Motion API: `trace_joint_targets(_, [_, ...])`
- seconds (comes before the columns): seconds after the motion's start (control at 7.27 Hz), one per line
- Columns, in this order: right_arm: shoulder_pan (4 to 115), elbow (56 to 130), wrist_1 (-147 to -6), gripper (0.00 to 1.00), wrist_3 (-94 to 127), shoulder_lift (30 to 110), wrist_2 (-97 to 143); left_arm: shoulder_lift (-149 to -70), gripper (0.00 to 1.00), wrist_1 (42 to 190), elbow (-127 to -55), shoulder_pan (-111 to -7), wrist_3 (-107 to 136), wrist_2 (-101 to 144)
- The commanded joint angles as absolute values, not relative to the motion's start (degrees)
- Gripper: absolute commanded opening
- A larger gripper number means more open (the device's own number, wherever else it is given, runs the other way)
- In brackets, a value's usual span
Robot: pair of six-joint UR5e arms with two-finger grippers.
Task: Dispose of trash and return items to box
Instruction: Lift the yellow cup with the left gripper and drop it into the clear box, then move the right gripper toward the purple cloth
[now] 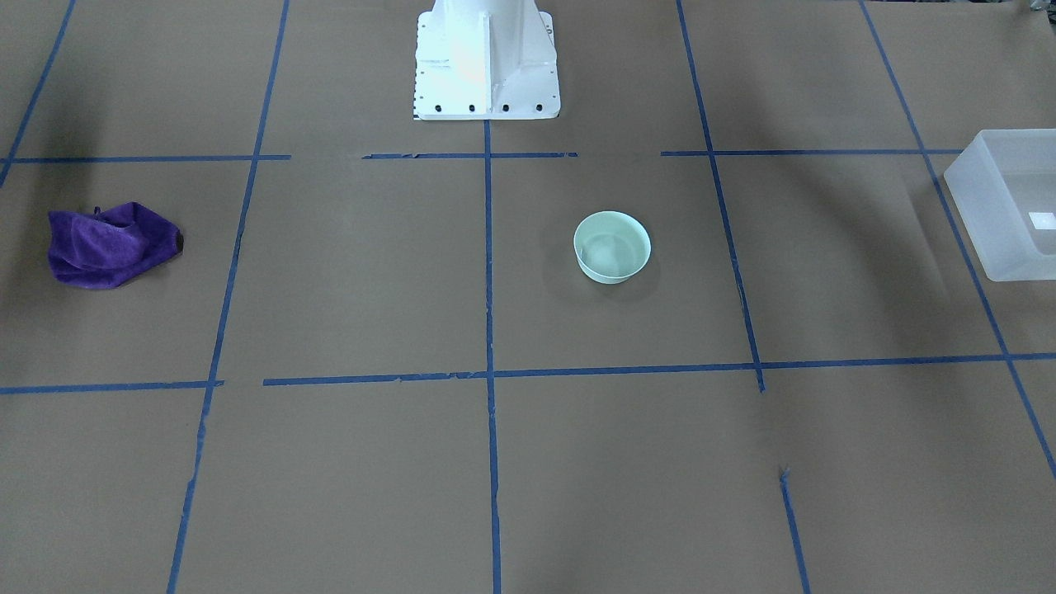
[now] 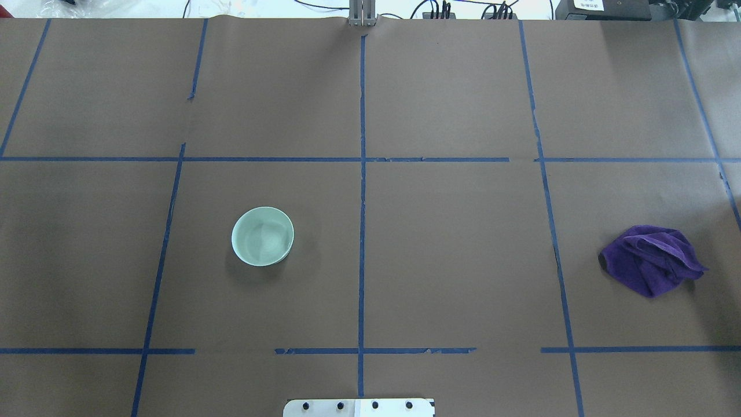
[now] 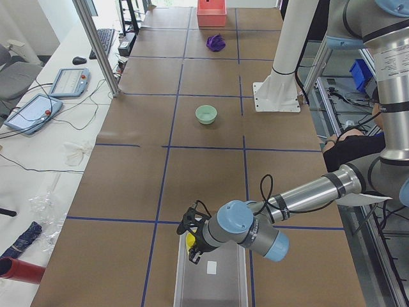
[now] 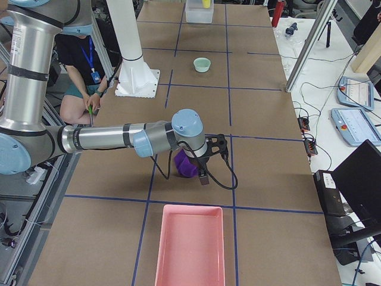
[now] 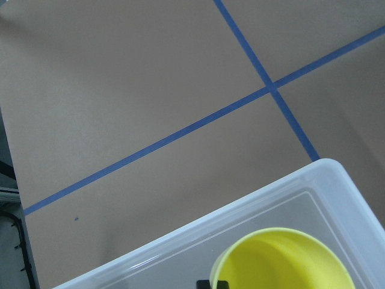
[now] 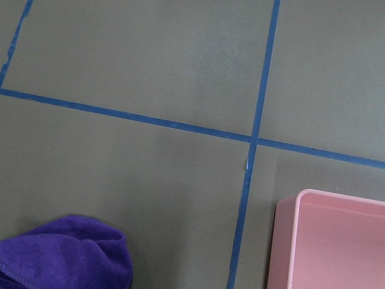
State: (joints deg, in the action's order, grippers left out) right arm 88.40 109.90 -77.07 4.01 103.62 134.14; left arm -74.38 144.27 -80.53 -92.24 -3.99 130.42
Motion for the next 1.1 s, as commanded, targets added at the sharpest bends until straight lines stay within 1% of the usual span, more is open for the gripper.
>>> trace_joint_targets(0.0, [88.42,109.86,-76.99,1.0,4.04,103.62,134.12,-74.53,0.0,146.68,-79.98,-88.61,-0.18,134.9])
trace_joint_targets(0.14, [88.33,109.86,-76.99,1.0,4.04,103.62,134.12,-74.53,0.0,146.69,-79.89,-87.9,-0.18,135.0])
trace_joint_targets(0.28, [88.33,109.86,-76.99,1.0,4.04,103.62,134.12,-74.71,0.17,146.69,-79.89,-86.59,-0.18,134.91])
trace_joint_targets(0.41, [88.33,109.86,-76.99,1.0,4.04,103.54,134.12,-74.71,0.63,147.04,-79.89,-86.22,-0.26,134.83])
trace_joint_targets(0.55, [88.33,109.86,-76.99,1.0,4.04,103.27,134.21,-74.71,1.0,148.09,-79.89,-86.13,-0.35,134.56])
trace_joint_targets(0.83, [88.16,110.04,-73.42,1.0,4.47,102.75,134.38,-76.45,1.0,147.83,-80.51,-86.04,0.08,134.04])
trace_joint_targets(0.96, [87.28,110.65,-71.91,1.0,5.96,102.66,134.38,-77.42,1.0,146.09,-83.12,-86.04,0.09,134.03])
